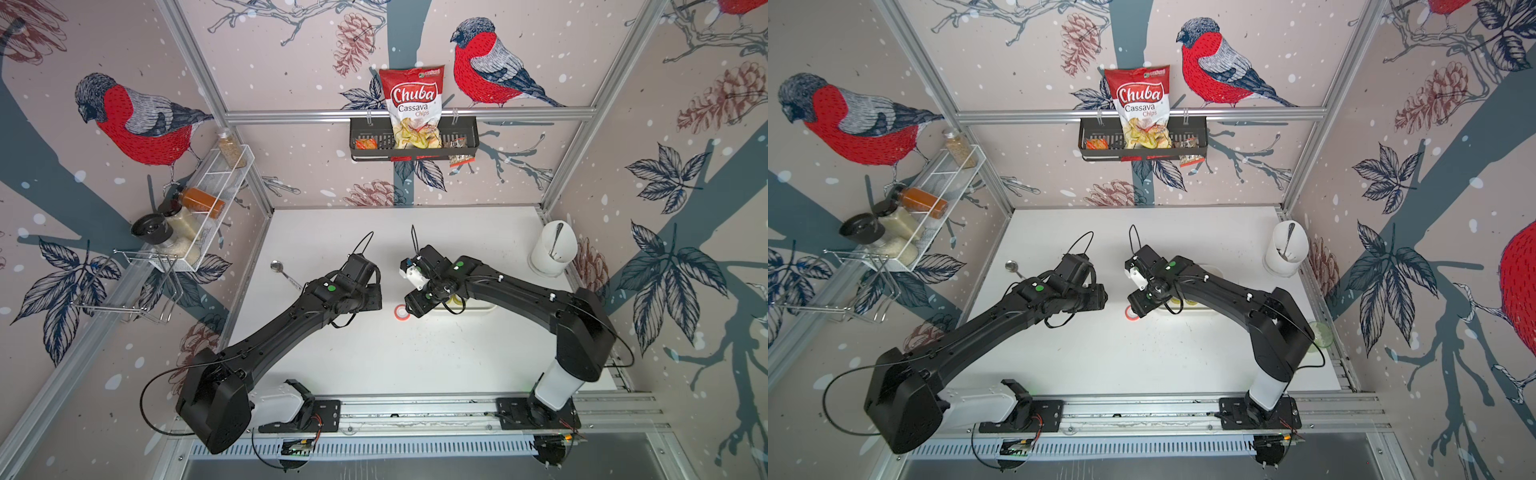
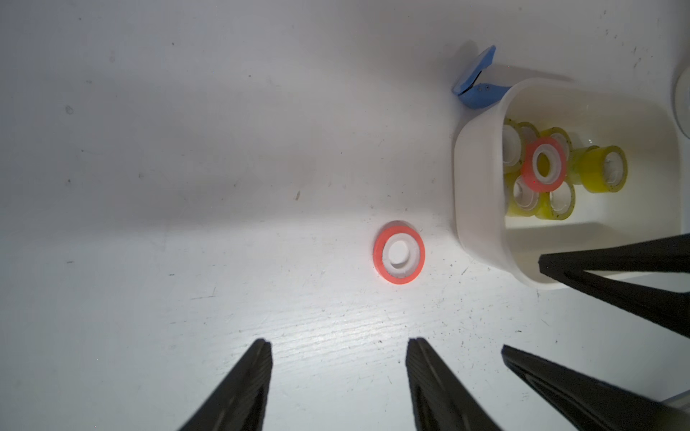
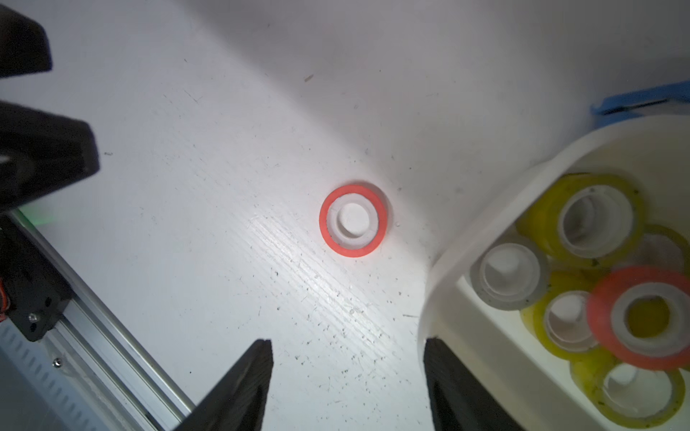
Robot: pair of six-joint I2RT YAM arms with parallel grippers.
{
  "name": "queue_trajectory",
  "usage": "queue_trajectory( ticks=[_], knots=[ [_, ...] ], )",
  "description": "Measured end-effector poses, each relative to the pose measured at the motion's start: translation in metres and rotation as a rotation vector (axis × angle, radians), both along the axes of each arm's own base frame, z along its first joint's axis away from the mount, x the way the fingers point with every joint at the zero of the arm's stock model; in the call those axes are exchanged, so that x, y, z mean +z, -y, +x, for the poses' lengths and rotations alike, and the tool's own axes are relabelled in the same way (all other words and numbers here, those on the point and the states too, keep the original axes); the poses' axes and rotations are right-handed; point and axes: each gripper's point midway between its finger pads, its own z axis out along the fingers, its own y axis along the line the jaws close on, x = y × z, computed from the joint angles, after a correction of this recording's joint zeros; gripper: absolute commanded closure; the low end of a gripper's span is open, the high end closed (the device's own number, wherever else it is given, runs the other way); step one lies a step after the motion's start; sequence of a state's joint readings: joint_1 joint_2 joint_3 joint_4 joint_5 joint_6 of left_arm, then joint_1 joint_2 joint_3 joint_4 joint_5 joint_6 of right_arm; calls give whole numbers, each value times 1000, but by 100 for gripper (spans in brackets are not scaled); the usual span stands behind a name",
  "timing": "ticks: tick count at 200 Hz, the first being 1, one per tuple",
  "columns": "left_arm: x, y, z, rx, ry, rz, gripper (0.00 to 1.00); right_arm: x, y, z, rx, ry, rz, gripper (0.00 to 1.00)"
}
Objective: Put the transparent tape into the storage box
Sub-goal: Pick up the tape from the center of the board.
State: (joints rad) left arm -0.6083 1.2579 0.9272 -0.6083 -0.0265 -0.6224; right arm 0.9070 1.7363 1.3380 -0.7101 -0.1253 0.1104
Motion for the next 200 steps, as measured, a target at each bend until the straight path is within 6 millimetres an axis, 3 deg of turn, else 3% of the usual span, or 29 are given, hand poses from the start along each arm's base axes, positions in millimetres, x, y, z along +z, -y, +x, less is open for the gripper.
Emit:
queue_trajectory(
  ticks=[45,92,148,200],
  knots=[
    [-19,-15,-11,57,-53,-3,37,-23,-24,-8,56,8,-77,26],
    [-20,-20,-14,83,-60,-23,37,-45,-27,4,13,17,-135,18],
    [-22,-24,-16,91,-74,-39,37,-61,-30,30,-79,27,-149,20],
    [-21,-25,-11,102,-59,-50,37,-76,-37,29,-85,-1,-158,25]
  ],
)
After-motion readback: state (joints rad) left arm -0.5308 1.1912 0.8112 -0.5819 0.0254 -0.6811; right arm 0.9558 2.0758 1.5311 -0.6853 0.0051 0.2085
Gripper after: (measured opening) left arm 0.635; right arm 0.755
